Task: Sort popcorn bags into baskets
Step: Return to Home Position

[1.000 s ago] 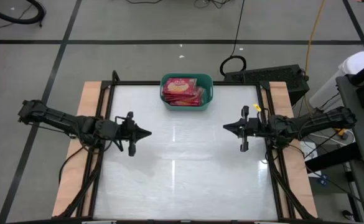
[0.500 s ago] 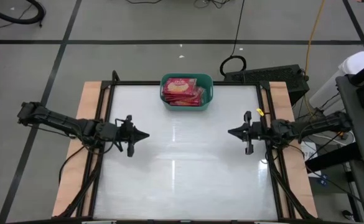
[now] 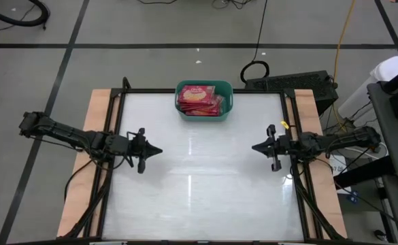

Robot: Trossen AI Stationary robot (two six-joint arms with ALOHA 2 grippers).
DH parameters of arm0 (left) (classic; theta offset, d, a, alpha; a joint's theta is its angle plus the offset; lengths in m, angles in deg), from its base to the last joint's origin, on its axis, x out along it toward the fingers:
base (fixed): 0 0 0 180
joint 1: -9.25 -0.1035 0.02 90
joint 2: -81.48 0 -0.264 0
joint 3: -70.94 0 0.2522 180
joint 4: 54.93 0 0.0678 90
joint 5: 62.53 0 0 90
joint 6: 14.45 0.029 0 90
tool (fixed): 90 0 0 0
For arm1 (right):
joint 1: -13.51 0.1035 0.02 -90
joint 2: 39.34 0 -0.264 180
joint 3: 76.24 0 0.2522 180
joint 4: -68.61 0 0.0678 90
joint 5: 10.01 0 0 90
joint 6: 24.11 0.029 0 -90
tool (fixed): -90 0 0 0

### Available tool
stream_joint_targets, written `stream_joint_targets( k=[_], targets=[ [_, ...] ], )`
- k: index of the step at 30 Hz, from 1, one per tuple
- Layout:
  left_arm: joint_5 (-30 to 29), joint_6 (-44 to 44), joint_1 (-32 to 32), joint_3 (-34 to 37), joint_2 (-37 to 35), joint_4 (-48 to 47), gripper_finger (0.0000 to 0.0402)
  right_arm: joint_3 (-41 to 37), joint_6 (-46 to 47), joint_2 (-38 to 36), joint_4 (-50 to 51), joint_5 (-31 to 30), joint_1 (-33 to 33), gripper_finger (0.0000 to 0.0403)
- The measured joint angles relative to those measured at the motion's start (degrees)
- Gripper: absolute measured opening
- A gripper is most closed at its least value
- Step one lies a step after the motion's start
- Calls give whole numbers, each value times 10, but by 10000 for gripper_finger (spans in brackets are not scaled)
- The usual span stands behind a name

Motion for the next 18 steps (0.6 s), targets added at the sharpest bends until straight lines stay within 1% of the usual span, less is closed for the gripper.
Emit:
stream_joint_targets(
  k=[6, 13, 18],
  targets=[
    [-1, 5, 0, 0, 0, 7, 3, -1, -23, -45, 5, 0, -25, 0],
    [-2, 5, 0, 0, -3, 15, 3, -2, -53, -121, 27, 3, -64, 0],
    [-2, 6, 0, 0, -7, 17, 2, -1, -49, -120, 46, 18, -74, 0]
  ],
)
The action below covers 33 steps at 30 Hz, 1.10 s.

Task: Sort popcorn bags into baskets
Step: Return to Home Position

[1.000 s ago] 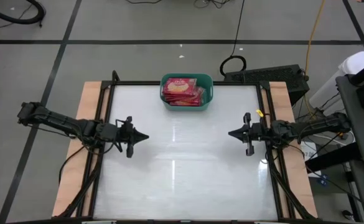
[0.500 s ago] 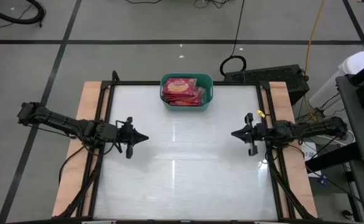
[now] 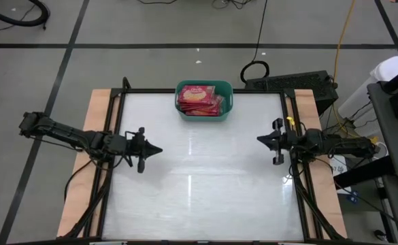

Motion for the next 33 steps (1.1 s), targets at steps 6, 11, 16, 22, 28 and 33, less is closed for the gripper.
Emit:
stream_joint_targets(
  k=[6, 11, 16, 22, 28, 33],
  targets=[
    [0, 8, 0, 0, -5, -1, 3, 0, 28, 0, 34, 2, -1, 0],
    [0, 15, 0, 0, -8, -2, 3, 0, 52, 0, 89, 17, -5, 0],
    [0, 22, 0, 0, -8, -1, 2, 1, 61, 1, 131, 20, -5, 0],
    [0, 37, 0, 0, -14, -1, 2, 1, 42, 1, 131, 5, -5, 0],
    [0, 64, 0, 0, -54, -10, 2, 0, 8, 4, 74, -3, -5, 0],
    [-1, 86, 0, 31, -114, -11, 2, 0, 7, 4, 32, -2, -5, 0]
  ],
)
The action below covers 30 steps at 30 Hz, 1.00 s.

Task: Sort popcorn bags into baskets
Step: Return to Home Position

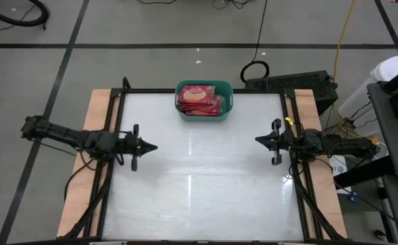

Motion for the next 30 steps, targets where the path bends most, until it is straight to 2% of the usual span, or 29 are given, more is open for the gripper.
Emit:
stream_joint_targets(
  k=[6, 13, 18, 24, 30],
  targets=[
    [5, -1, 0, 73, -79, 58, 2, 0, 0, 0, 3, 0, 0, 0],
    [5, 16, 0, 118, -148, 80, 2, 0, 0, 0, 1, 1, 0, 0],
    [11, 33, 0, 140, -205, 81, 1, 0, 0, 0, 0, 2, 0, 0],
    [12, 54, 0, 141, -272, 36, 1, 0, 0, 0, 0, 2, 0, 0],
    [24, 72, -13, 140, -274, 29, 1, 0, 0, 0, 0, 2, 0, 0]
  ],
)
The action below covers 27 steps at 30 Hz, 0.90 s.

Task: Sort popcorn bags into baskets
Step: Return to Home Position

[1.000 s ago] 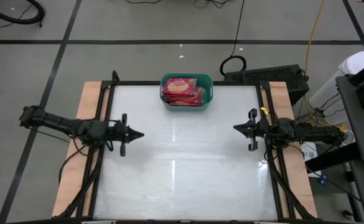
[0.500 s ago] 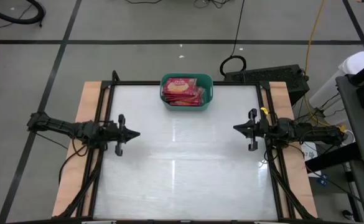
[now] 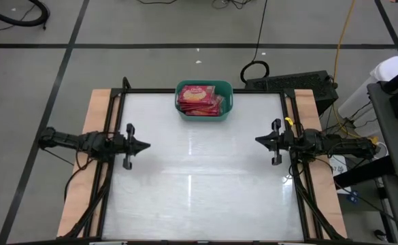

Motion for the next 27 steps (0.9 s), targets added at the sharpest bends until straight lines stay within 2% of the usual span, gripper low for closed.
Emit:
stream_joint_targets(
  k=[12, 27],
  targets=[
    [55, 17, -78, 0, 0, -11, 2, 0, 0, 1, 2, 0, 0, 0],
    [67, 30, -81, 0, 39, -10, 3, 0, 0, 1, 2, 0, 0, 0]
  ],
)
